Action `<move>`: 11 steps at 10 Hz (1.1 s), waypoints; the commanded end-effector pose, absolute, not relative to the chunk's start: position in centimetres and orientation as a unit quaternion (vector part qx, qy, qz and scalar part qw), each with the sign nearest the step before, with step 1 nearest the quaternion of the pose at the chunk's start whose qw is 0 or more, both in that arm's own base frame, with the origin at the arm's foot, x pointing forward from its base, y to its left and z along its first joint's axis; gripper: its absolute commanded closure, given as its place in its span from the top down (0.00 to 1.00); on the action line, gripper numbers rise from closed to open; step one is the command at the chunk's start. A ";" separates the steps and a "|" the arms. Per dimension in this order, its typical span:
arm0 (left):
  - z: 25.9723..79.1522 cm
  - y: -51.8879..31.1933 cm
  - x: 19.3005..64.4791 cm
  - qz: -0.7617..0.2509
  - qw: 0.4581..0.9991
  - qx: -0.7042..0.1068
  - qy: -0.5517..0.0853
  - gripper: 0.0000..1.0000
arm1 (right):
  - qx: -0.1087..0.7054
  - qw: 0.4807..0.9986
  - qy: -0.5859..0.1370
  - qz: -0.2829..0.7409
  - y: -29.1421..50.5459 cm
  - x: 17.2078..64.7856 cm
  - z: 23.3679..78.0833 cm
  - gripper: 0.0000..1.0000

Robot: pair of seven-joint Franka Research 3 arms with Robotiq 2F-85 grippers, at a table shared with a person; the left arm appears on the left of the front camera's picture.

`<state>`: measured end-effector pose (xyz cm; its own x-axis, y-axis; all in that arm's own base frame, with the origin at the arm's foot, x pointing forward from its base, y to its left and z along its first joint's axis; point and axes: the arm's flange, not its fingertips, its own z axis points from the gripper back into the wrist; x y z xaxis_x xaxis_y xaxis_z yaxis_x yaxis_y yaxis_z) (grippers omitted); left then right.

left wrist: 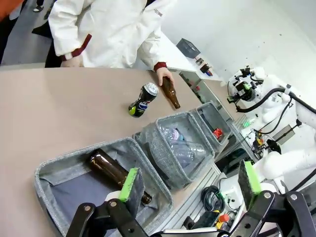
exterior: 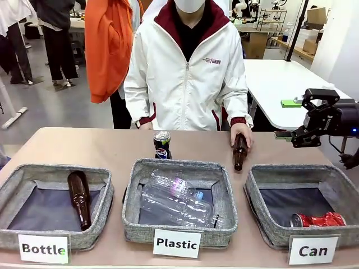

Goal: Sort the can waste into the basket.
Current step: Pick up the can waste from the table and place it in the right Fabric basket.

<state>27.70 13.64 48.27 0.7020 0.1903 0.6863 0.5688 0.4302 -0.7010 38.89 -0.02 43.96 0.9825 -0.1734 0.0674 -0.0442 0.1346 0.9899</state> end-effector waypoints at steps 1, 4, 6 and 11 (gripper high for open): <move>48.3 13.7 27.6 -0.128 0.761 -0.521 -0.364 1.00 | 0.658 0.747 -0.080 -0.040 0.1 38.9 44.0 1.00; 48.3 13.7 27.6 -0.128 0.761 -0.521 -0.364 1.00 | 0.658 0.747 -0.080 -0.040 0.1 38.9 44.0 1.00; 48.3 13.7 27.6 -0.128 0.761 -0.521 -0.364 1.00 | 0.658 0.747 -0.080 -0.040 0.1 38.9 44.0 1.00; 48.3 13.7 27.6 -0.128 0.761 -0.521 -0.364 1.00 | 0.488 0.804 -0.302 0.156 3.7 37.6 50.5 1.00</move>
